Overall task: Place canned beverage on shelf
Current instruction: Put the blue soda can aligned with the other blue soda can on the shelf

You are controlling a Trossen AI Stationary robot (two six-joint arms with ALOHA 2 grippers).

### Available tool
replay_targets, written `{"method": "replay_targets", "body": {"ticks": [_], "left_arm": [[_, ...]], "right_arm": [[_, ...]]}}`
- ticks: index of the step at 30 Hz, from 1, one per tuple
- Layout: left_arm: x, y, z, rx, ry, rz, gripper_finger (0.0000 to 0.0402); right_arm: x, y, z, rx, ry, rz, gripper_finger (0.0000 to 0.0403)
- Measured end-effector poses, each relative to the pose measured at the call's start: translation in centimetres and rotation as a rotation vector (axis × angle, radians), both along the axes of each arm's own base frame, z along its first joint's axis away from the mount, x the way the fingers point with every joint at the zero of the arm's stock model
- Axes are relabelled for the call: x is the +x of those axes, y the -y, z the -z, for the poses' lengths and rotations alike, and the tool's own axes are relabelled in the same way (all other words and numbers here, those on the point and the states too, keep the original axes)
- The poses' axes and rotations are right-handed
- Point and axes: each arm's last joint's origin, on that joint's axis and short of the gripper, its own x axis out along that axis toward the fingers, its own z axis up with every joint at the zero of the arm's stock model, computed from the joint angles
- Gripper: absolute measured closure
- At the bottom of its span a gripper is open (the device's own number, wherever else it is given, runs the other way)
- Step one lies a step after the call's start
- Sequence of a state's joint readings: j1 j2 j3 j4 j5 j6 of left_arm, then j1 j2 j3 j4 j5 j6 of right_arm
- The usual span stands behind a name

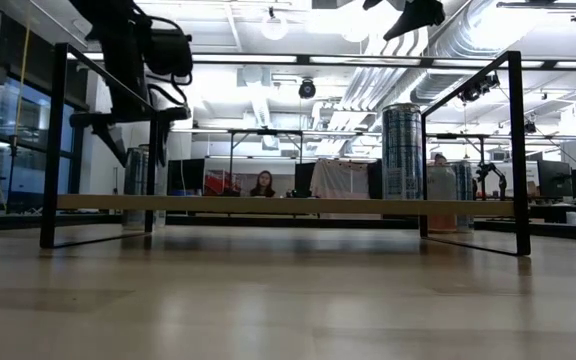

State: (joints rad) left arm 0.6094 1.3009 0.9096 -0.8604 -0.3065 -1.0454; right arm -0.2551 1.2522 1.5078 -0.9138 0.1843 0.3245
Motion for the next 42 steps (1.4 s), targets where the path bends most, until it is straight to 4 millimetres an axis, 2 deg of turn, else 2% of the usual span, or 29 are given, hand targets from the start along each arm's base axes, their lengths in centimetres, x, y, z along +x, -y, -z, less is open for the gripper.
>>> {"method": "replay_targets", "body": {"ticks": [7, 11, 14, 18, 27, 30, 34, 37, 42], "left_arm": [[0.3, 0.0, 0.2, 0.008, -0.028, 0.025, 0.0217], [-0.2, 0.6, -0.6, 0.01, 0.002, 0.04, 0.0217], [-0.6, 1.0, -2.3, 0.036, 0.06, 0.094, 0.0217], [-1.1, 1.9, -5.5, 0.11, 0.157, 0.17, 0.0217], [-1.4, 2.2, -16.2, 0.404, 0.334, 0.31, 0.0217], [-0.4, 2.2, -18.4, 0.455, 0.34, 0.38, 0.0217], [1.2, 2.2, -19.8, 0.485, 0.333, 0.476, 0.0217], [3.2, 2.5, -19.8, 0.46, 0.33, 0.599, 0.0217], [7.9, 4.3, -18.1, 0.379, 0.301, 0.867, 0.0217]], "right_arm": [[0.0, -0.1, 0.0, 0.012, 0.006, 0.007, 0.0016], [0.0, -0.1, 0.0, 0.012, 0.007, 0.007, 0.0016], [0.1, 0.0, -0.1, 0.009, 0.018, 0.007, 0.0016], [0.2, 0.0, -0.3, 0.002, 0.045, 0.007, 0.0016], [0.4, 0.0, -0.6, -0.007, 0.078, 0.007, 0.0016], [0.4, 0.1, -0.6, -0.013, 0.077, 0.02, 0.0016], [0.4, 0.1, -0.6, -0.014, 0.077, 0.022, 0.0016], [0.4, 0.1, -0.6, -0.018, 0.076, 0.026, 0.0016], [0.3, 0.2, -0.8, -0.055, 0.089, 0.072, 0.0016]]}}
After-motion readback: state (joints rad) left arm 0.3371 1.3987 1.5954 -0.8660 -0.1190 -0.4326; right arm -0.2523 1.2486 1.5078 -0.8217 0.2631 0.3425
